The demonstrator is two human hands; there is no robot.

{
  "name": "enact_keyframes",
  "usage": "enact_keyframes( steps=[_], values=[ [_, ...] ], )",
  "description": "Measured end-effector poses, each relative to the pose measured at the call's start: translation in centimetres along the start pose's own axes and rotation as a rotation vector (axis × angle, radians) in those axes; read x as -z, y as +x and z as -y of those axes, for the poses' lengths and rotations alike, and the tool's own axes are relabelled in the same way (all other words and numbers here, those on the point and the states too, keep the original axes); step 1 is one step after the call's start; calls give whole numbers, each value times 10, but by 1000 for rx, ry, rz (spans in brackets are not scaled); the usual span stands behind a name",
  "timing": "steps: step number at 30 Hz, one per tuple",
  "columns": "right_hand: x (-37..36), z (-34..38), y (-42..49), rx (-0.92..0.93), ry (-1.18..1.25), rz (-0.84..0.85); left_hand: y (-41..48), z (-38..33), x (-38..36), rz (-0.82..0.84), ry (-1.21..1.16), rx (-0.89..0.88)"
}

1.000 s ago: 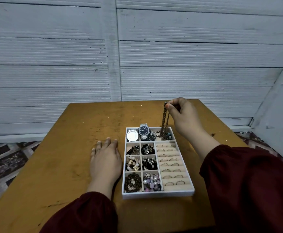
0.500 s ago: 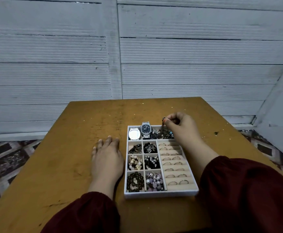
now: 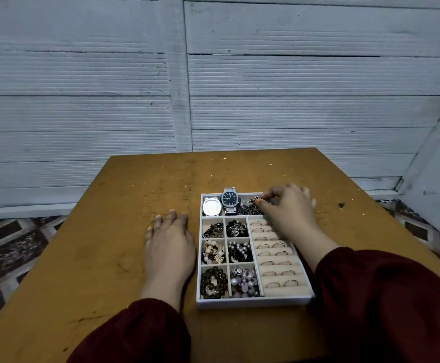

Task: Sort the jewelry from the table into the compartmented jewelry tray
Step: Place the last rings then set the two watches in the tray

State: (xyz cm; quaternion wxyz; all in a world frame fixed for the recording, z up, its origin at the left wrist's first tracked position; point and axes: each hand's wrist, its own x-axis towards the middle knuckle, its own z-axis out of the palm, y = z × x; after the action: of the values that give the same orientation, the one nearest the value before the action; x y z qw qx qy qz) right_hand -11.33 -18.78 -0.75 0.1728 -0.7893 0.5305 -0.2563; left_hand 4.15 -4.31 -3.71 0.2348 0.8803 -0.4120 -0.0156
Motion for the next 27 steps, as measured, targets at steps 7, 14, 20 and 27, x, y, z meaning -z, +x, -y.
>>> enact_keyframes(
  steps=[7, 14, 20, 27],
  values=[
    [1, -1, 2, -15, -10, -14, 0, -1, 2, 15, -3, 13],
    [3, -3, 4, -15, 60, -50, -1, -1, 2, 9, -6, 7],
    [6, -3, 3, -21, 114, -61, 0, -1, 2, 10, -4, 15],
    [14, -8, -8, -55, 435, -32, 0, 2, 4, 27, -77, 16]
  ],
)
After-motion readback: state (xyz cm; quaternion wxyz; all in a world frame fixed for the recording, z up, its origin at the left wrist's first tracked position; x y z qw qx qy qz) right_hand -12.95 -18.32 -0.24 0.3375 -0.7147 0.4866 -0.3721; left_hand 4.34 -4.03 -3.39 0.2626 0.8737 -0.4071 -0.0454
